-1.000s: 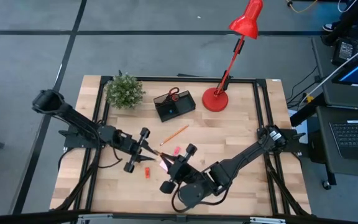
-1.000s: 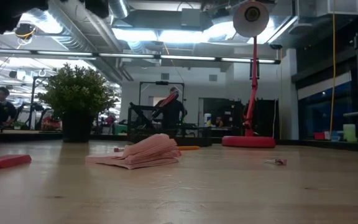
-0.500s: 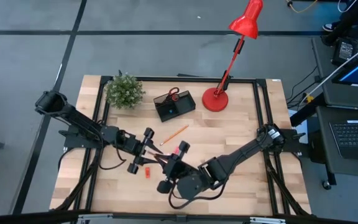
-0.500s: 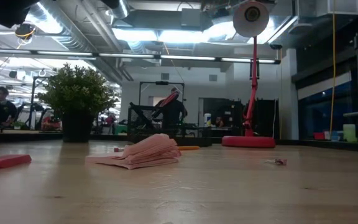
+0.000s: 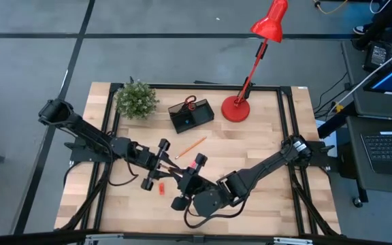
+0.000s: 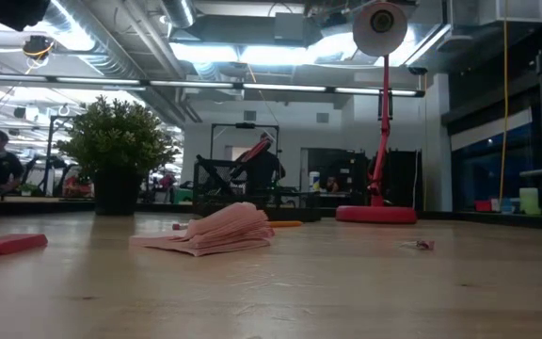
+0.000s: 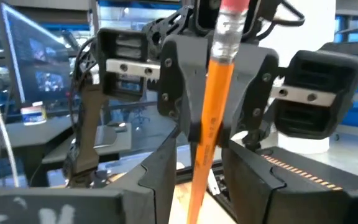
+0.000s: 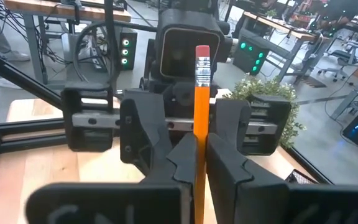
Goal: Pick and place office supplies into organizer
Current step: Put the bottom orange pencil into the black desk organizer
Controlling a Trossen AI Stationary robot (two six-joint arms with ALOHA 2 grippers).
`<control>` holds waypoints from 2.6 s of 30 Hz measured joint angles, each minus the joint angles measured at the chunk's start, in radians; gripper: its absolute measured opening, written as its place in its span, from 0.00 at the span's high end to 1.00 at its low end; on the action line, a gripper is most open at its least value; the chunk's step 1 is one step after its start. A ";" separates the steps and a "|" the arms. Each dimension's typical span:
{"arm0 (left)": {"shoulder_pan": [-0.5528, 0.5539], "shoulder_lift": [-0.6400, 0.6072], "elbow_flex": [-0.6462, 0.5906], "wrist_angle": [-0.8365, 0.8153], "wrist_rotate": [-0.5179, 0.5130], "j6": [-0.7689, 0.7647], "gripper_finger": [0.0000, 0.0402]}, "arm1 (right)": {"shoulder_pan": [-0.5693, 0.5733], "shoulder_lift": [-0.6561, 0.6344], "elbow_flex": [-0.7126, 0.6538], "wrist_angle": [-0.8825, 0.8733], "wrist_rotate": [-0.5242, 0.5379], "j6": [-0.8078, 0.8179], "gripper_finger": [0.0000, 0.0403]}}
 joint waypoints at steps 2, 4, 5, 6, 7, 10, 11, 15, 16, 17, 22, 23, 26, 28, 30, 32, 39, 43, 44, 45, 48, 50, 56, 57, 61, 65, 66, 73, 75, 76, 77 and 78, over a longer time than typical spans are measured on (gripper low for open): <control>0.000 0.000 0.000 -0.021 -0.006 0.000 0.71 | 0.000 0.000 0.000 0.000 0.000 -0.002 0.93; 0.000 0.000 0.000 -0.028 -0.006 0.000 0.72 | 0.000 0.000 0.000 0.000 0.000 -0.003 0.93; 0.000 0.000 0.000 -0.027 -0.006 0.000 0.73 | 0.000 0.000 0.000 0.000 0.000 -0.004 0.93; 0.000 0.000 0.000 -0.026 -0.006 0.000 0.74 | 0.000 0.000 0.000 0.000 0.000 -0.009 0.93; 0.000 0.000 0.000 -0.026 -0.006 0.000 0.74 | 0.000 0.000 0.000 0.000 0.000 -0.012 0.93; 0.000 0.000 0.000 -0.032 -0.007 0.000 0.76 | 0.000 0.000 0.000 0.011 0.000 -0.024 0.93; 0.000 0.000 0.000 -0.041 -0.015 0.000 0.76 | 0.000 0.000 0.000 0.017 0.000 -0.029 0.93; 0.000 -0.001 0.000 -0.051 -0.044 0.020 0.82 | 0.000 0.000 0.000 0.038 0.000 -0.062 0.93; 0.000 -0.001 0.000 -0.051 -0.045 0.030 0.84 | 0.000 0.000 0.000 0.037 -0.005 -0.063 0.93; 0.000 0.000 0.000 -0.051 -0.044 0.040 0.86 | -0.001 0.000 0.000 0.037 -0.010 -0.064 0.93; -0.001 0.000 0.000 -0.052 -0.041 0.070 0.96 | -0.001 0.000 0.000 0.036 -0.016 -0.062 0.93; -0.001 -0.001 0.000 -0.053 -0.041 0.070 0.96 | -0.001 0.000 0.000 0.035 -0.017 -0.063 0.93; -0.001 -0.001 0.000 -0.053 -0.045 0.071 0.96 | -0.001 0.000 0.000 0.036 -0.018 -0.072 0.93; -0.001 -0.001 0.000 -0.054 -0.063 0.082 0.96 | -0.001 0.000 0.000 0.036 -0.017 -0.072 0.93; -0.002 -0.002 0.000 -0.060 -0.081 0.093 0.96 | 0.003 0.000 0.000 0.039 -0.012 -0.077 0.93; -0.002 -0.004 0.000 -0.063 -0.093 0.098 0.96 | 0.009 0.000 -0.001 0.047 0.001 -0.080 0.93; 0.002 -0.009 -0.004 -0.080 -0.127 0.092 0.96 | 0.025 0.000 0.001 0.072 0.030 -0.098 0.93; -0.001 -0.009 -0.004 -0.079 -0.128 0.091 0.96 | 0.024 0.000 0.001 0.064 0.020 -0.104 0.93; -0.001 -0.009 -0.004 -0.084 -0.129 0.092 0.96 | 0.023 0.000 0.001 0.064 0.012 -0.104 0.93; 0.000 -0.009 -0.004 -0.086 -0.132 0.092 0.96 | 0.021 0.000 0.001 0.064 0.007 -0.105 0.93; 0.000 -0.009 -0.004 -0.086 -0.143 0.093 0.96 | 0.023 0.000 0.001 0.060 0.007 -0.125 0.93; -0.001 -0.014 -0.004 -0.089 -0.164 0.099 0.96 | 0.027 0.000 0.001 0.061 0.008 -0.127 0.93; 0.000 -0.097 -0.004 -0.198 -0.241 0.134 0.96 | 0.073 -0.034 0.000 -0.005 0.123 -0.112 0.93; 0.002 -0.117 -0.004 -0.222 -0.244 0.135 0.96 | 0.087 -0.043 0.000 -0.027 0.135 -0.090 0.93; 0.018 -0.185 -0.004 -0.296 -0.245 0.134 0.96 | 0.134 -0.063 0.000 -0.216 0.191 0.078 0.97; 0.047 -0.220 -0.020 -0.315 -0.243 0.132 0.96 | 0.160 -0.063 -0.005 -0.525 0.274 0.426 0.98; 0.058 -0.223 -0.029 -0.318 -0.243 0.132 0.96 | 0.165 -0.064 -0.018 -0.593 0.288 0.528 0.98; 0.180 -0.222 -0.060 -0.332 -0.176 0.071 0.96 | 0.184 -0.064 -0.173 -0.833 0.362 0.983 0.99; 0.223 -0.222 -0.060 -0.331 -0.134 0.060 0.96 | 0.182 -0.064 -0.220 -0.851 0.363 1.053 0.99; 0.245 -0.222 -0.060 -0.331 -0.114 0.055 0.96 | 0.180 -0.064 -0.239 -0.852 0.363 1.075 1.00; 0.267 -0.222 -0.060 -0.331 -0.099 0.048 0.96 | 0.180 -0.064 -0.256 -0.851 0.364 1.091 1.00; 0.286 -0.222 -0.060 -0.332 -0.083 0.042 0.96 | 0.180 -0.064 -0.273 -0.849 0.368 1.114 1.00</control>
